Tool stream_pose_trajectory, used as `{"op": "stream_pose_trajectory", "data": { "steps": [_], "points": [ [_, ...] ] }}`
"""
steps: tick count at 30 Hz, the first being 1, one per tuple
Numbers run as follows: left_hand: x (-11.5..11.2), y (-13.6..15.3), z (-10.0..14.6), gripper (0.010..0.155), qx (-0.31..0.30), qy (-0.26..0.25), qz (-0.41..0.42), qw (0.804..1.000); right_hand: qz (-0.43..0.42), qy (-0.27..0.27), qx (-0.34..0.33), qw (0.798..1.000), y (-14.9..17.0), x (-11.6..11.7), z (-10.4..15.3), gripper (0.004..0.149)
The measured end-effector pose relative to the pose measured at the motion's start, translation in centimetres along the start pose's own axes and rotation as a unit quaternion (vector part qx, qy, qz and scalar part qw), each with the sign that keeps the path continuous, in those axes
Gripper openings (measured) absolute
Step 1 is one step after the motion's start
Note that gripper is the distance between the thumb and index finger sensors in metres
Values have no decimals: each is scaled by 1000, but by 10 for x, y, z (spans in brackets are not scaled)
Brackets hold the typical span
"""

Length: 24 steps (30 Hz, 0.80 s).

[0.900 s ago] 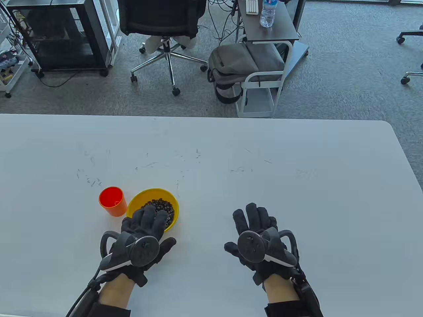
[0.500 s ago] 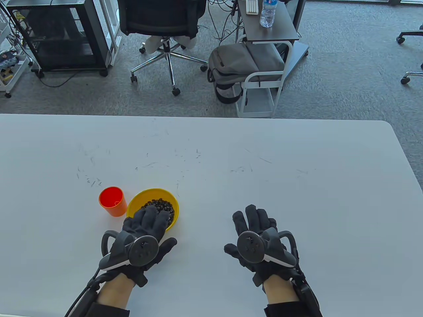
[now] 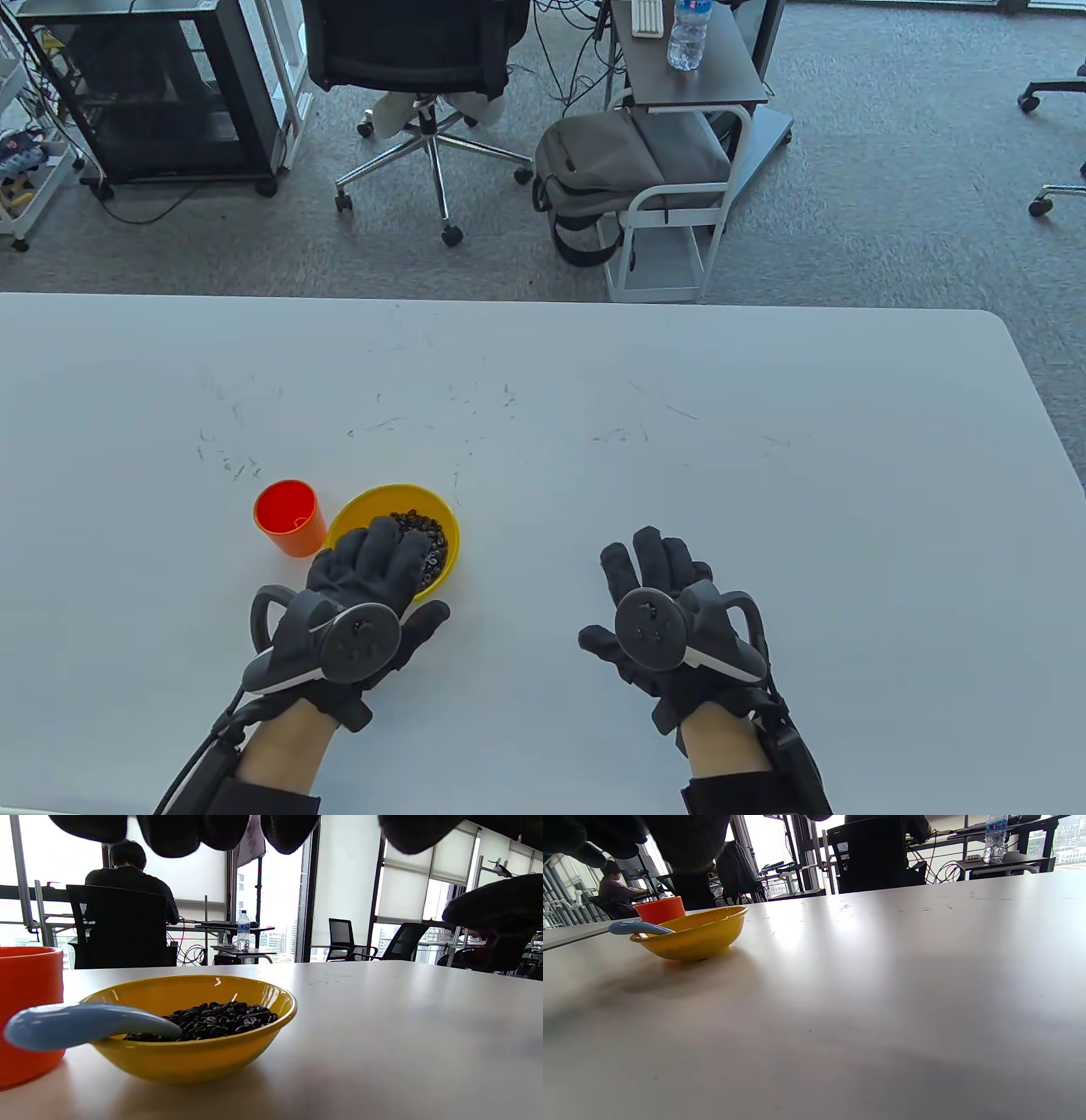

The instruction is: Scoop coffee beans into a cup using a baby spoon

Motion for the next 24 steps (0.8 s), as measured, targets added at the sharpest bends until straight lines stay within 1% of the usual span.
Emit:
{"op": "stream_pose_trajectory", "data": {
  "steps": [1,3,5,8,10,11,14,16,19,24],
  "points": [
    [5,6,-2,77,8,2,0,1000,-1,3,-2,1000,0,-1,0,89],
    [16,21,-7,77,25,1,-35,999,-1,3,-4,1000,0,-1,1,89],
    [24,37,-12,77,47,-2,-32,998,-3,2,-5,1000,0,-1,0,89],
    [28,65,-21,78,83,-4,-31,996,-7,2,-7,1000,0,-1,0,88],
    [22,82,-25,78,109,12,-45,993,-9,0,-9,1000,0,-1,0,88],
    [15,92,-28,78,126,31,-51,990,-10,-1,-9,1000,0,-1,0,88],
    [-1,114,-34,79,163,65,-57,983,-11,-2,-12,1000,0,-1,-1,88],
    [-10,126,-38,80,185,78,-57,978,-13,-2,-14,1000,0,-1,-1,88],
    [-21,139,-45,81,213,97,-48,971,-17,-4,-16,1000,0,-1,-2,88],
    [-36,155,-55,82,248,121,-3,961,-18,-12,-17,1000,-1,0,-1,88]
  ]
}}
Point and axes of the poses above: the tracker on the back of each hand, its own y axis roughly to the little-finger side, its own z axis roughly from the fingertips to the wrist, x = y × z, the point moved 3 cm from there along -z, roughly from the wrist to the fingertips, and after that the axes turned 10 degrees about x, right-handed, at the moved point
